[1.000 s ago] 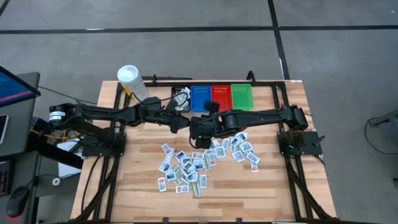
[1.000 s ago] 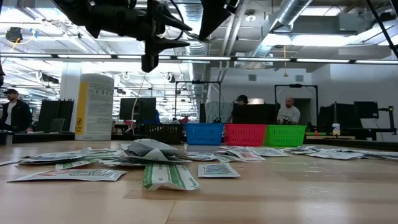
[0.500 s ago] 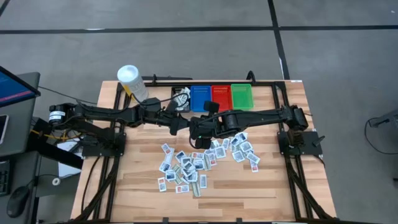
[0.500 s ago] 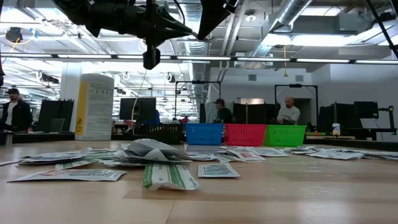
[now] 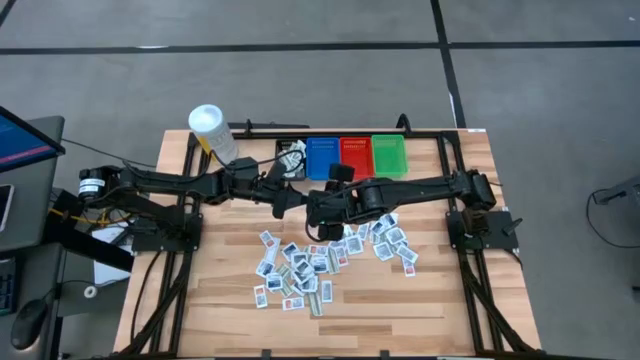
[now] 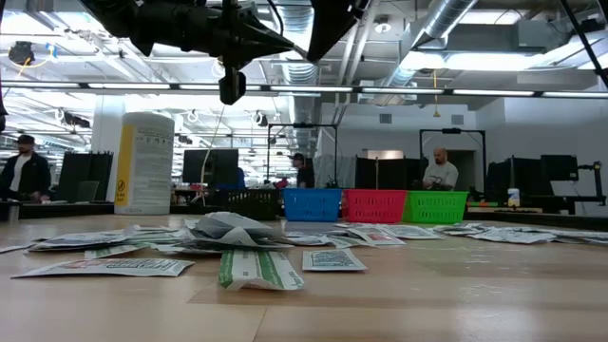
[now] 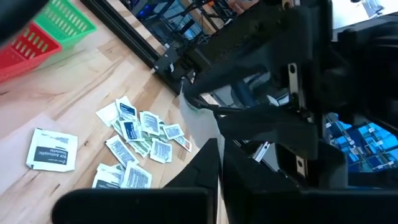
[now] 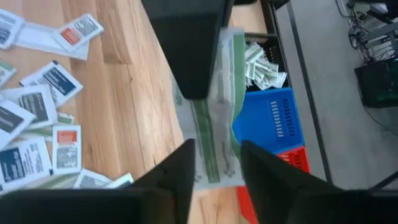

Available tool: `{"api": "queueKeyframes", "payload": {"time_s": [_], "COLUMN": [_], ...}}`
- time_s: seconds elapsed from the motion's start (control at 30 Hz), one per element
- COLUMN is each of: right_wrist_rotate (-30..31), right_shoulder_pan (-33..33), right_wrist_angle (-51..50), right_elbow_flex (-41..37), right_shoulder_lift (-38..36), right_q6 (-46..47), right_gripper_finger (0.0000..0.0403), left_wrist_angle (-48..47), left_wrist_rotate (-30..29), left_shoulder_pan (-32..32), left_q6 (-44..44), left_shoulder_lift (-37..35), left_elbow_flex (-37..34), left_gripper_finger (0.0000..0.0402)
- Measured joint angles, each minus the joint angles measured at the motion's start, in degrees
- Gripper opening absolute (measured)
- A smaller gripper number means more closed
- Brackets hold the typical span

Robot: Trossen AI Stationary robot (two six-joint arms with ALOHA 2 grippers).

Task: Pick & Place First Aid Supplies
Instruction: Put the green bandage pack in the black bin

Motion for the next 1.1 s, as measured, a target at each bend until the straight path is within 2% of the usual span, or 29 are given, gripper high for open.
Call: {"api": "queueKeyframes", "payload": {"time_s": [0.17, 0.33, 0.47, 0.67, 0.83, 1.1], "right_wrist_rotate": [2.4, 3.4, 3.4, 2.0, 3.7, 4.9], "right_shoulder_pan": [-0.3, -1.5, -2.4, -2.3, -1.1, 1.4], "right_wrist_angle": [-4.3, -10.9, -13.9, -13.9, -13.9, -13.1], "right_elbow_flex": [0.0, 0.0, 0.0, 0.0, 0.0, -0.2], "right_shoulder_lift": [0.0, 0.0, 0.0, 0.0, -0.3, -5.8], "right_q6": [3.3, 10.1, 13.6, 13.6, 13.6, 13.6], "right_gripper_finger": [0.0193, 0.0220, 0.0217, 0.0206, 0.0202, 0.0200], "left_wrist_angle": [0.0, 0.0, -0.1, -0.1, -0.2, -0.8], "left_wrist_rotate": [0.5, 2.0, 2.2, 2.2, 2.2, 2.3], "left_shoulder_pan": [0.0, 0.0, 0.0, 0.1, 0.2, 1.3], "left_q6": [0.0, 1.8, 3.7, 4.8, 6.0, 7.0], "left_shoulder_lift": [0.0, 0.0, 0.0, 0.0, 0.0, -1.1], "left_elbow_flex": [0.0, 0.0, 0.0, 0.0, 0.0, 0.0], "left_gripper_finger": [0.0007, 0.0007, 0.0007, 0.0007, 0.0007, 0.0007]}}
